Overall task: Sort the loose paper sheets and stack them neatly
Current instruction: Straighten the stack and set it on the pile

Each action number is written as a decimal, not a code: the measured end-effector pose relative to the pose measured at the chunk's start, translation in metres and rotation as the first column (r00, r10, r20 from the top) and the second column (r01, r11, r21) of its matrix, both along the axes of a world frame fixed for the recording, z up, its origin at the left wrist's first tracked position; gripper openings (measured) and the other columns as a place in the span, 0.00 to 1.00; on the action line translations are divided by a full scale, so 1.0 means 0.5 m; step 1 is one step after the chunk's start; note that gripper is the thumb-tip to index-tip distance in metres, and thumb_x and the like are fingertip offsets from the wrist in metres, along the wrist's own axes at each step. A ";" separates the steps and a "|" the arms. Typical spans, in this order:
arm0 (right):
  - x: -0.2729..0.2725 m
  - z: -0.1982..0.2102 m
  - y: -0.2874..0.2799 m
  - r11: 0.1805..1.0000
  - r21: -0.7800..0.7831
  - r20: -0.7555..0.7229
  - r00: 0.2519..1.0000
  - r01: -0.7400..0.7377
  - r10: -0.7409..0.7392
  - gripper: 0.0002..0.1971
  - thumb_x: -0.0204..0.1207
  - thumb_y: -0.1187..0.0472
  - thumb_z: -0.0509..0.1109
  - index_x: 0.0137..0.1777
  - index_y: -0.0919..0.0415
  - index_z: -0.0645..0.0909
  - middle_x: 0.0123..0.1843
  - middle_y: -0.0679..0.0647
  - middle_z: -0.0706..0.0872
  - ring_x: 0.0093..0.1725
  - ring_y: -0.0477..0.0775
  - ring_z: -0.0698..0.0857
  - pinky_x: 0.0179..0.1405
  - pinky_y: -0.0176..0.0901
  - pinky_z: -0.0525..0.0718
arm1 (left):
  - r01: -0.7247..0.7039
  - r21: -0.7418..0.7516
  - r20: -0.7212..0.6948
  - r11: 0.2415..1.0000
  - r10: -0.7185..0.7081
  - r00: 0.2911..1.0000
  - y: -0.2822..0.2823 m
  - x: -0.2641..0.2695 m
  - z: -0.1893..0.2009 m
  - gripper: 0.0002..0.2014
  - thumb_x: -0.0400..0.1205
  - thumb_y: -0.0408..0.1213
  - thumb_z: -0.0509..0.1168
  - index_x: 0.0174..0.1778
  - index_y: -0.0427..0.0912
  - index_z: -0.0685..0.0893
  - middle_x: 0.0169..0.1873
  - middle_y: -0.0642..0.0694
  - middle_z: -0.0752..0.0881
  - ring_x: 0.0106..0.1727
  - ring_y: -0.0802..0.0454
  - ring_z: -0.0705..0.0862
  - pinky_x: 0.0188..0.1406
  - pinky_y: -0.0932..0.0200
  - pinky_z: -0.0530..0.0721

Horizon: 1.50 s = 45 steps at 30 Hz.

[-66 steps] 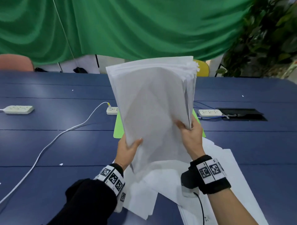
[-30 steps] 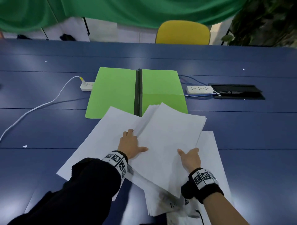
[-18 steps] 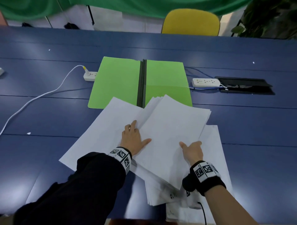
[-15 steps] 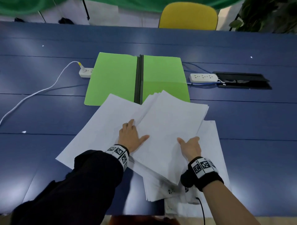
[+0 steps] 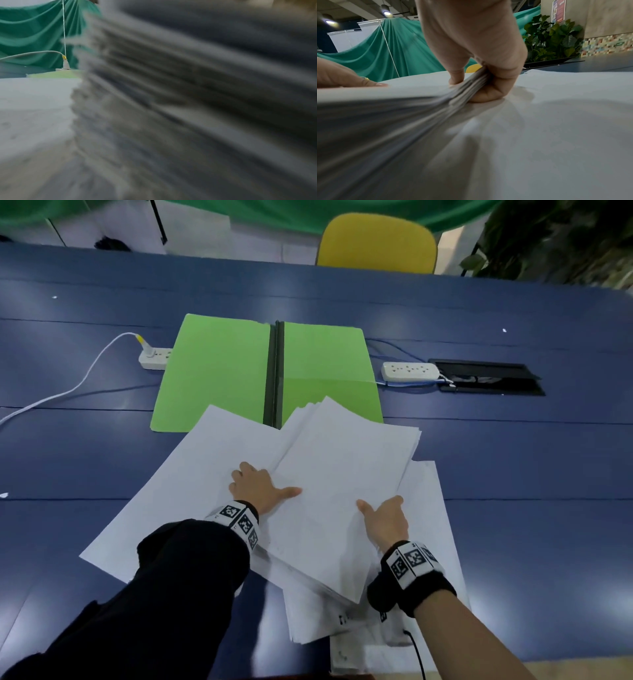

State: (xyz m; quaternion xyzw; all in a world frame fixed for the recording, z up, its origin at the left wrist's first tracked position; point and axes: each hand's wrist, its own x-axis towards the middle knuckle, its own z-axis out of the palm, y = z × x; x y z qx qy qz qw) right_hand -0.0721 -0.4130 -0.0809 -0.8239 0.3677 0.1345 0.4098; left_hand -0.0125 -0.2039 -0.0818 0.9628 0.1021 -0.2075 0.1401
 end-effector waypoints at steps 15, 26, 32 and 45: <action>0.009 -0.010 -0.009 0.997 -0.039 -0.002 0.998 -0.069 0.069 0.39 0.77 0.47 0.67 0.75 0.72 0.53 0.73 0.68 0.72 0.70 0.68 0.74 0.65 0.52 0.74 | -0.028 -0.074 -0.094 0.997 0.021 0.995 0.001 0.014 0.011 0.42 0.68 0.71 0.64 0.66 0.40 0.73 0.65 0.40 0.71 0.67 0.39 0.69 0.64 0.48 0.70; 0.017 -0.008 -0.052 0.993 0.120 0.066 0.998 -0.023 0.015 0.22 0.76 0.57 0.70 0.62 0.68 0.66 0.66 0.69 0.77 0.58 0.64 0.78 0.63 0.56 0.79 | 0.114 -0.333 -0.139 0.936 -0.169 0.976 0.020 0.014 0.057 0.31 0.75 0.52 0.70 0.68 0.38 0.71 0.67 0.43 0.78 0.64 0.45 0.78 0.60 0.57 0.75; 0.015 0.007 -0.092 0.999 0.022 0.112 0.993 0.031 -0.033 0.30 0.76 0.52 0.70 0.71 0.71 0.67 0.66 0.67 0.79 0.65 0.67 0.78 0.63 0.51 0.76 | 0.075 -0.525 -0.353 0.848 -0.297 0.887 -0.011 -0.033 0.044 0.30 0.77 0.48 0.69 0.70 0.40 0.66 0.53 0.41 0.81 0.41 0.50 0.83 0.41 0.57 0.86; -0.003 -0.020 -0.075 0.982 0.093 0.091 0.983 -0.167 0.159 0.35 0.75 0.53 0.71 0.74 0.65 0.55 0.71 0.59 0.74 0.69 0.62 0.76 0.67 0.49 0.74 | -0.080 -0.761 -0.028 0.644 0.090 0.996 -0.044 -0.017 -0.028 0.29 0.72 0.35 0.75 0.66 0.37 0.70 0.61 0.47 0.80 0.60 0.48 0.80 0.61 0.58 0.77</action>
